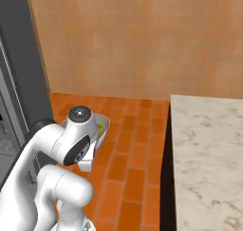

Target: Take the meat container that has the shrimp and place it on the second highest rack of the freezer. Then take the vegetable container that has the cucumber and carrot and place it on the highest rack of the freezer.

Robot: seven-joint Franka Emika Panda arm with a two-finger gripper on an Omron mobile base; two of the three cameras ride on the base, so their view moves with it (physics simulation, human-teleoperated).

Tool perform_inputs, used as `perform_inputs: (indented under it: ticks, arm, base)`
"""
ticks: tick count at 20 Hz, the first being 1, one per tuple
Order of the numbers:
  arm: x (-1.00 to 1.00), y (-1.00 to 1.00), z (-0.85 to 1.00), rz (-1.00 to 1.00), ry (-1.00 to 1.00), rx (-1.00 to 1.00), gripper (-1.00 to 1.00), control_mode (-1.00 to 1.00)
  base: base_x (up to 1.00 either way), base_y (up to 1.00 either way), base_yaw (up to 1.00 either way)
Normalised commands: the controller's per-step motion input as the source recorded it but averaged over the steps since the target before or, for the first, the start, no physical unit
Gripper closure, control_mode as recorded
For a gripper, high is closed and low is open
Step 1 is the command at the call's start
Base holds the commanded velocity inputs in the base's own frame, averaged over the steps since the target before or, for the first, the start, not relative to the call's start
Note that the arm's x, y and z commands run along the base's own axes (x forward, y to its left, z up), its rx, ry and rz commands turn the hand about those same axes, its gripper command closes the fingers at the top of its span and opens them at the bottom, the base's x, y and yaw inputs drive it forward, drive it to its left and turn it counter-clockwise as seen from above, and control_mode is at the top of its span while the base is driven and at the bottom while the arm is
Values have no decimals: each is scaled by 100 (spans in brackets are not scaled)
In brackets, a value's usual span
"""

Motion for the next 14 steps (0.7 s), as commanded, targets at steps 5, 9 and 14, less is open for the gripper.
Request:
perform_inputs:
  ticks: [5,9,14]
  arm:
    - [0,0,0,0,0,0,100,100]
    - [0,0,0,0,0,0,100,100]
    - [0,0,0,0,0,0,100,100]
  base:
    - [100,-47,1]
    - [100,-59,4]
    - [100,-29,12]
